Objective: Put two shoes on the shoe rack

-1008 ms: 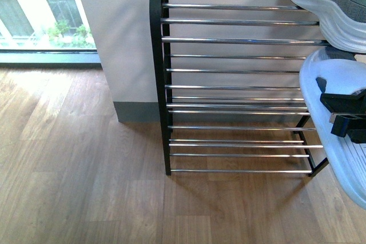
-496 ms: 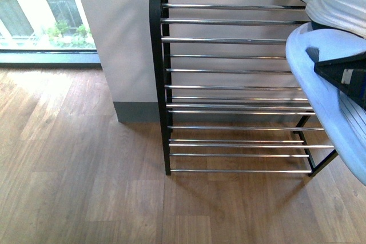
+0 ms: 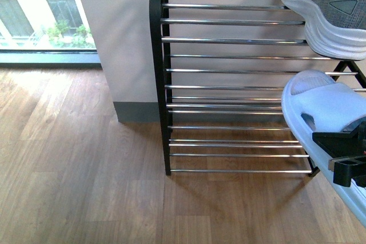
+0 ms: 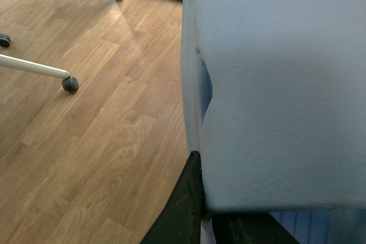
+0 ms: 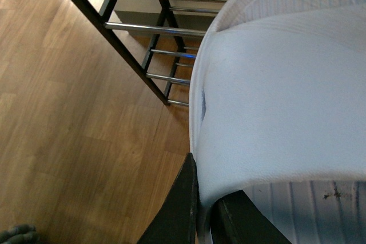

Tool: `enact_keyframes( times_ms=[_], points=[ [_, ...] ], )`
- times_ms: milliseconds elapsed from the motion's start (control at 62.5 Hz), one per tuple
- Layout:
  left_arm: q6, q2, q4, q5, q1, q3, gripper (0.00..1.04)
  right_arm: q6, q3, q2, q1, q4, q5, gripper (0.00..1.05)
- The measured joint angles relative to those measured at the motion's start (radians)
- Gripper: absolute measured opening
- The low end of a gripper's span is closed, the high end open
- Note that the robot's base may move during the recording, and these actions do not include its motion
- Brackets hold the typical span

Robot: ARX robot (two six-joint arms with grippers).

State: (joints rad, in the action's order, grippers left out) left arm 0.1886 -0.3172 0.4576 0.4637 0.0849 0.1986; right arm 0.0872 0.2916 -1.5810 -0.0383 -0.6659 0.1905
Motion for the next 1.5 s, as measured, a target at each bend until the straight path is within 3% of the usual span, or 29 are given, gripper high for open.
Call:
enact_keyframes(
  times_ms=[272,560,864,1312,1503],
  points=[
    [0.000,0.000,0.000,0.000,0.000,0.000,0.02,0.065,-0.047,0.178,-0.108,0.132,0.062,0.02],
    [0.000,0.000,0.000,0.000,0.000,0.000,0.02,0.159,0.051,0.331,-0.296,0.233,0.010,0.02],
    [0.000,0.000,0.000,0.000,0.000,0.000,0.02,0.112,0.392,0.099,-0.243,0.229,-0.105,0.02],
    [0.000,0.000,0.000,0.000,0.000,0.000,0.02,0.058,1.012,-0.402,-0.131,0.476,-0.203,0.02],
    [0.000,0.000,0.000,0.000,0.000,0.000,0.02,0.049,1.140,-0.510,-0.106,0.532,-0.240,0.02]
  ],
)
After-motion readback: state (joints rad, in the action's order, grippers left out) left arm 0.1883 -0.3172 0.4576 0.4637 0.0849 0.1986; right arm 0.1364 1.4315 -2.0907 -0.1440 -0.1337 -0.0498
